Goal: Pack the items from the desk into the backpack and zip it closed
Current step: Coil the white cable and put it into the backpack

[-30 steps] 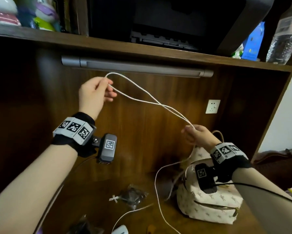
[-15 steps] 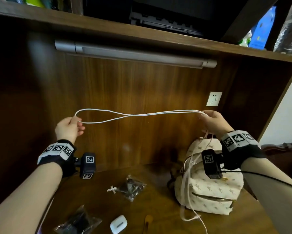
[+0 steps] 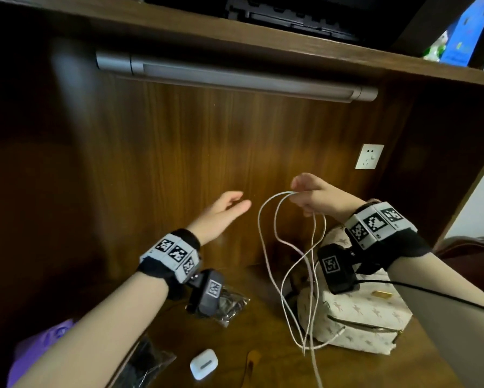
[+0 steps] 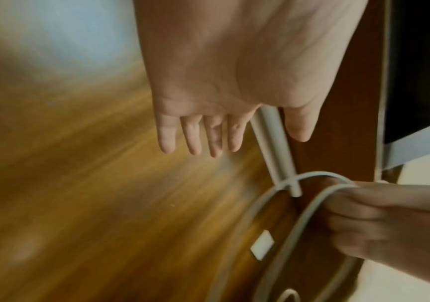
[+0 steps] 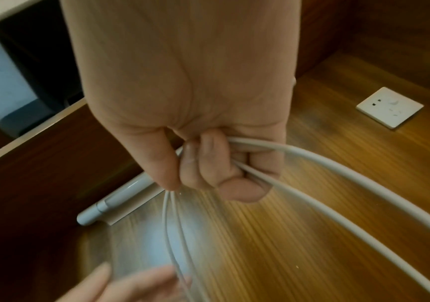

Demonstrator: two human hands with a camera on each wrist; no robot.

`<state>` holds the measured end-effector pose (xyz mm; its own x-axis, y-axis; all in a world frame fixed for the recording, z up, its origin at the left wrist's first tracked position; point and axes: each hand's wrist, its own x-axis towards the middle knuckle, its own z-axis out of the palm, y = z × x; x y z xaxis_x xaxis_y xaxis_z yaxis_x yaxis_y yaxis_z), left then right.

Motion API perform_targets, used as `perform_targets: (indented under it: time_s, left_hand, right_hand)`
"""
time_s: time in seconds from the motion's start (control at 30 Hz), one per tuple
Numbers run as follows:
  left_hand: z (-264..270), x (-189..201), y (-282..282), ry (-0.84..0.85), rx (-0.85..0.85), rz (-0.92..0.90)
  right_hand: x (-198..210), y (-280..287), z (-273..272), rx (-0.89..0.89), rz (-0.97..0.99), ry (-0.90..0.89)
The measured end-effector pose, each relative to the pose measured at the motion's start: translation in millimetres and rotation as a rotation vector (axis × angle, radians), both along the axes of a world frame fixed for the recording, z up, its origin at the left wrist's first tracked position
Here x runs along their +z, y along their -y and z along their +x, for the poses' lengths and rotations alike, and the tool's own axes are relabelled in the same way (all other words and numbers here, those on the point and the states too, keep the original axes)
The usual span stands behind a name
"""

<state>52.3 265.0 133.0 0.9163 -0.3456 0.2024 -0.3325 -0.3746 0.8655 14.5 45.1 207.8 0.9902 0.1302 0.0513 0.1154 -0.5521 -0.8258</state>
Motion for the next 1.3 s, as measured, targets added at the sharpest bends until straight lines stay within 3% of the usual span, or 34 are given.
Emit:
perform_targets:
  time_s: [0.1, 0.23, 0.4, 0.53, 0.7, 0.83, 0.93, 1.03, 1.3]
  left_hand:
    - [-11.3, 16.0, 33.4, 0.126, -0.108, -0.030]
    - [-15.6, 27.1, 55.2, 0.175, -0.115, 0.019]
    - [-11.6, 27.7, 46.7, 0.307, -0.054, 0.093]
    - [-7.9, 31.9, 23.5, 0.299, -0.007, -0.063]
    - [8.5, 29.9, -16.8, 0.223, 0.134, -0.190]
    - [1.1, 25.4, -14.2, 0.098, 0.046, -0.260]
    - [-8.8, 24.1, -2.4, 0.085, -0.057, -0.201]
    - [-10.6, 23.5, 5.6, 0.199, -0.048, -0.044]
    - [-18.6, 37.1, 19.9, 0.166, -0.155, -0.133]
  right_hand:
    - [-4.5, -9.7, 3.3, 0.088, -0.030, -0.037]
    - [-5.5, -10.1, 4.7, 0.142, -0.022, -0.023]
    - [-10.7, 4.5, 2.0, 0.152, -0.125, 0.039]
    - [-18.8, 13.3, 1.7, 0.127, -0.218, 0.051]
    - [-31.1, 27.1, 5.2, 0.007, -0.104, -0.021]
    - [-33.4, 15.1, 7.9, -0.064, 0.069, 0.060]
    - [-32.8, 2.3, 10.2, -0.040, 0.227, 0.020]
    - [-36.8, -6.0, 13.3, -0.006, 0.239, -0.033]
    - [-57.2, -21.0, 9.1, 0.195, 0.225, -0.165]
